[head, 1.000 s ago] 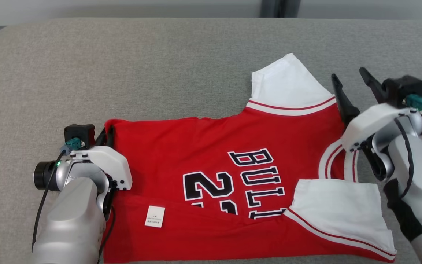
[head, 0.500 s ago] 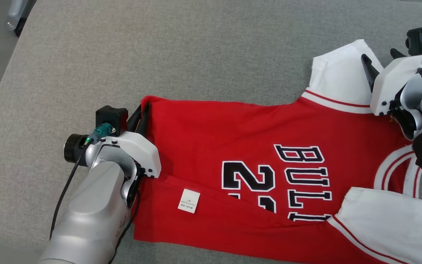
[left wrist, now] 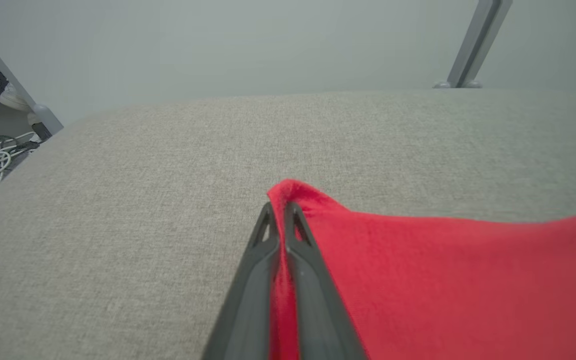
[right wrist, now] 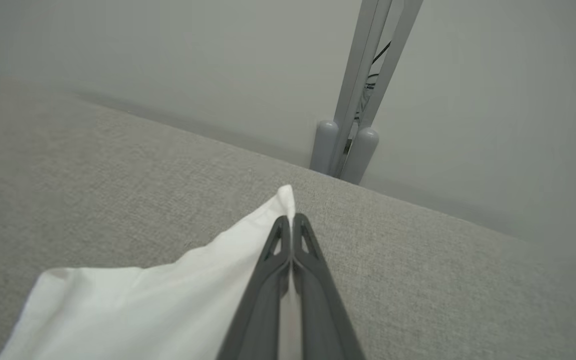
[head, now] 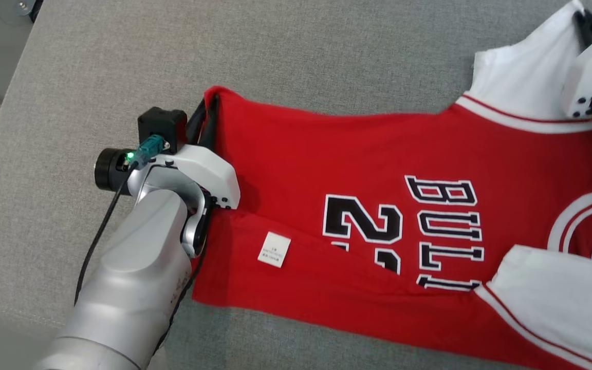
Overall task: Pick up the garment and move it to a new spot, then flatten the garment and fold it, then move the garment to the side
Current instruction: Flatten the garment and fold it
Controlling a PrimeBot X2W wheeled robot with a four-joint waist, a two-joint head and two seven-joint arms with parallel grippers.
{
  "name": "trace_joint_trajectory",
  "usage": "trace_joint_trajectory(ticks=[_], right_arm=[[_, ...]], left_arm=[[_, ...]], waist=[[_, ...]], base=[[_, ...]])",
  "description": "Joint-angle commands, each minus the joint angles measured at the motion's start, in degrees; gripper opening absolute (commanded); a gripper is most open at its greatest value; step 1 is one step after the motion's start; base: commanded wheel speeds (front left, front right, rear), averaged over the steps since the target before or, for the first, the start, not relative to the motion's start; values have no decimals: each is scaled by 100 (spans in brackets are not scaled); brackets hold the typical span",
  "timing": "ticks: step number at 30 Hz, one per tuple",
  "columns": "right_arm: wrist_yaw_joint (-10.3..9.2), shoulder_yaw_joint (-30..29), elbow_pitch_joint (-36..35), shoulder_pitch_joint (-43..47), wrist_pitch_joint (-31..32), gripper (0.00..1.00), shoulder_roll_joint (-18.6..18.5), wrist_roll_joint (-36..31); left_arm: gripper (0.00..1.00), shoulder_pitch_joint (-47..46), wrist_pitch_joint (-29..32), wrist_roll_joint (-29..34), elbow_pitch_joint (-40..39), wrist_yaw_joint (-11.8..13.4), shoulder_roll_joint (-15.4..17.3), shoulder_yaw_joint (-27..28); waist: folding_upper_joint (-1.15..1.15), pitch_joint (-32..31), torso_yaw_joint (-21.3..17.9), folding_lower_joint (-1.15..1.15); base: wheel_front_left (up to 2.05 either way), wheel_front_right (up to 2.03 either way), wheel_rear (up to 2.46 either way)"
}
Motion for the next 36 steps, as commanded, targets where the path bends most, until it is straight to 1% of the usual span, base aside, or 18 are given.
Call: trace_joint_trajectory(ticks=[1,4,6,10,13,16,22,26,30,34,36], right_arm=[[-2,-22,2,-113,-157,0,-18,-61],[-3,-111,120,-295,-738,0,-61,-242],[-2,-186,200,-342,-965,0,30,-302],[-2,-252,260,-251,-1177,0,234,-341],[-2,-405,-20,98,-1275,0,415,-54],[-2,-442,-583,560,-1280,0,424,144],[-2,-404,-1823,1827,-1275,0,356,552],[-2,-399,-2506,2753,-1275,0,440,950],[-2,-430,-2968,3565,-1276,0,535,1248],[-2,-573,-3257,4234,-1276,0,660,1337],[-2,-637,-3302,4369,-1276,0,678,1311]], left_arm=[[0,-135,-23,59,-11,55,47,64],[0,-260,-23,226,-62,55,59,243],[0,-256,-22,325,-19,21,85,342],[0,-160,-23,473,35,-83,113,503],[0,122,-22,627,1,-152,170,679],[0,420,-22,700,-15,-193,221,856],[0,1076,-22,829,-84,-251,402,1243],[0,1461,-16,918,-64,-303,511,1448],[0,1870,-16,923,-19,-336,597,1678],[0,2279,-17,1001,-78,-358,625,1849],[0,2381,-16,1027,-102,-367,615,1886]], waist=[[0,10,-14,0],[0,6,-54,0],[0,-28,-101,0],[0,-140,-242,0],[0,-378,-416,0],[0,-618,-581,0],[0,-1177,-885,0],[0,-1526,-1069,0],[0,-1790,-1269,0],[0,-1996,-1435,0],[0,-2042,-1473,0]], base=[[0,0,0],[0,0,0],[0,0,0],[0,0,0],[0,0,0],[0,0,0],[0,0,0],[0,0,0],[0,0,0],[0,0,0],[0,0,0]])
